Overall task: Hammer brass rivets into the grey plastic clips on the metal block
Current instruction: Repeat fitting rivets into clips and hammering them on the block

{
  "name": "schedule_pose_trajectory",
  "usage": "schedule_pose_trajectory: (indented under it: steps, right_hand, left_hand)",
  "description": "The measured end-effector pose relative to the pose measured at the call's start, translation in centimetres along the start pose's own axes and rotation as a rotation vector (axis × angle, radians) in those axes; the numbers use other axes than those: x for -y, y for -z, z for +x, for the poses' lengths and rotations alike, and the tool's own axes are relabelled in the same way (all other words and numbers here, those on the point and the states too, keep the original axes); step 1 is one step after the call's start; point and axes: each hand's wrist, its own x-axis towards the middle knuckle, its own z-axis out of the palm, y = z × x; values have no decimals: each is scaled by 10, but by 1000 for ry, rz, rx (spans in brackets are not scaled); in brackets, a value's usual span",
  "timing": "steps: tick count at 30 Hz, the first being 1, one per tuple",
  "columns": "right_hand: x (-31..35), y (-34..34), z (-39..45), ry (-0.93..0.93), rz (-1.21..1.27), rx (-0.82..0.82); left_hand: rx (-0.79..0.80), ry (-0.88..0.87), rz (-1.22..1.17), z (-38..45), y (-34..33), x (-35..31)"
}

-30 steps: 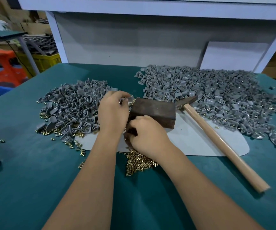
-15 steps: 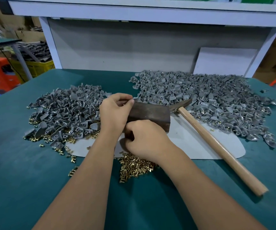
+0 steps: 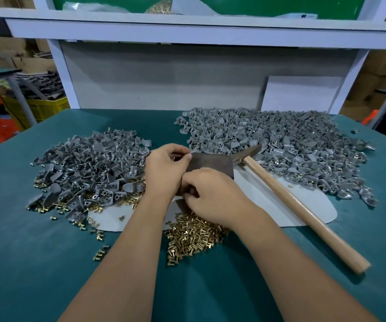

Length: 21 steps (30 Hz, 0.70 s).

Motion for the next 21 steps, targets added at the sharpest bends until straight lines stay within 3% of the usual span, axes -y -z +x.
schedule_pose_trajectory:
  steps: [3, 5, 8, 12, 17, 21]
  right_hand:
    - [-3, -3, -3, 15, -20, -76]
    - [-6, -5, -4, 1, -26, -209]
    - [-17, -4, -1, -115, -5, -426]
    - [-37, 2, 0, -300, 129, -569]
    - [-48, 3, -1, -482, 296, -628]
    - [-45, 1, 2, -490, 387, -614]
  left_hand:
    - [24, 30, -46, -2, 0, 0]
    - [43, 41, -62, -2, -1, 0]
    - [50, 44, -32, -1, -2, 0]
    - [81, 37, -111, -2, -3, 1]
    - [174, 41, -137, -4, -4, 0]
    - [230, 84, -186, -7, -1, -1]
